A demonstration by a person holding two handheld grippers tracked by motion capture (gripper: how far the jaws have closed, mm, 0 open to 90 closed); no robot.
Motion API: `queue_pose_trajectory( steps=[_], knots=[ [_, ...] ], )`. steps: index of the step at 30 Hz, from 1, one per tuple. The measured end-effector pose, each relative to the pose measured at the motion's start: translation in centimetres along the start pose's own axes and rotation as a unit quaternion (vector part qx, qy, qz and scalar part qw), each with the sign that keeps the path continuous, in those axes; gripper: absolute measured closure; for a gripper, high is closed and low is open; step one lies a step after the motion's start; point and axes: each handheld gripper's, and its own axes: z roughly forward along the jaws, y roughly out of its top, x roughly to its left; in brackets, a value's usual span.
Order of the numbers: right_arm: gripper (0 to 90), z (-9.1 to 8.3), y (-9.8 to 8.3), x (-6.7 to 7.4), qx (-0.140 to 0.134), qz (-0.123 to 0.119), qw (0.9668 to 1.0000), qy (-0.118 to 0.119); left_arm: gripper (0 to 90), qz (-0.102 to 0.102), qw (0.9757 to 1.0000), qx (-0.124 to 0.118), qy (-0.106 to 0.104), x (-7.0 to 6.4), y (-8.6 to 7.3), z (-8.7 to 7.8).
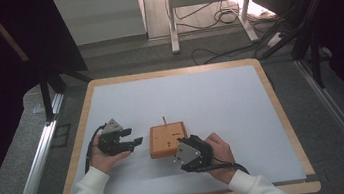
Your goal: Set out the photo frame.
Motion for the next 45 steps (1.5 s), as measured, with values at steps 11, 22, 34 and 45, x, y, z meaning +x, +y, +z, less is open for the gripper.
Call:
queue_pose_trajectory(
  steps=[11, 22, 34, 45],
  knots=[
    [56.9, -0.3, 1.2, -1.5, 0.008, -0.012, 0.9999, 0.003, 35.9, -0.007, 0.9999, 0.006, 0.009, -0.1, -0.5, 0.5],
    [61.9, -0.2, 2.4, -2.5, 0.017, -0.041, 0.9990, 0.005, 35.8, -0.022, 0.9996, 0.009, 0.016, 0.3, -0.9, 0.6],
    [66.5, 0.0, 3.5, -3.2, 0.026, -0.072, 0.9971, 0.007, 35.2, -0.029, 0.9994, 0.015, 0.014, 0.5, -1.1, 0.9],
    [68.4, 0.2, 4.2, -4.0, 0.030, -0.095, 0.9948, 0.021, 35.1, -0.033, 0.9993, 0.016, 0.011, 0.8, -1.2, 1.0]
  ],
)
